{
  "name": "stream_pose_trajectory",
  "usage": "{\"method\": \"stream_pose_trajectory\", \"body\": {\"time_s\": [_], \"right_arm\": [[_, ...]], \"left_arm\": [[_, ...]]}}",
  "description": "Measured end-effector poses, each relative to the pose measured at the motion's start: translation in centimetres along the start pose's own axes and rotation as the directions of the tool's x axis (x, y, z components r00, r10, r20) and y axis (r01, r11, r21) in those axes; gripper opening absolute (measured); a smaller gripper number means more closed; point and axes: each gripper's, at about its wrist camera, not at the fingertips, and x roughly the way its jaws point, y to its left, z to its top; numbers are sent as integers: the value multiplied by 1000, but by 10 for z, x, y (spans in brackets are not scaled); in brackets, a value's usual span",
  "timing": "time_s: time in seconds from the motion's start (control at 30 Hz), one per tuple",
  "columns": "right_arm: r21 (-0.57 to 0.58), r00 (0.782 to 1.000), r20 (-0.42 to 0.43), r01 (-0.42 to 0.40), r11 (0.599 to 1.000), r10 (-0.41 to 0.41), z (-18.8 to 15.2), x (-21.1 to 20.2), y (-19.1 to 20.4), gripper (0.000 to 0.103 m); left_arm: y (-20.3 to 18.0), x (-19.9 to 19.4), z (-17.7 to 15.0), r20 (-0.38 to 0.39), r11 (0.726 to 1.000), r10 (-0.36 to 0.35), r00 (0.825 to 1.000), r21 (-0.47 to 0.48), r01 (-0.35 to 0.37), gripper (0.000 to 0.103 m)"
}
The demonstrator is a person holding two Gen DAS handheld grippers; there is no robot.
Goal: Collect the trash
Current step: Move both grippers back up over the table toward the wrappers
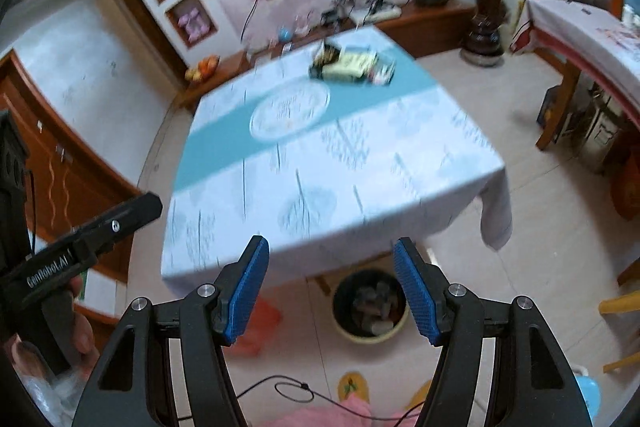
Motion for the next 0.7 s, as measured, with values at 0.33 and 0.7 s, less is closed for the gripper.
{"method": "stream_pose_trajectory", "body": {"time_s": [0.33,0.7], "right_arm": [[52,996,80,34,998,-38,67,-10,19,66],[-6,1000,7,22,1000,-22,138,73,-2,66]], "left_arm": [[-4,-5,71,89,994,-19,996,107,9,81],[13,63,137,15,998,67,998,4,-67,81]]}}
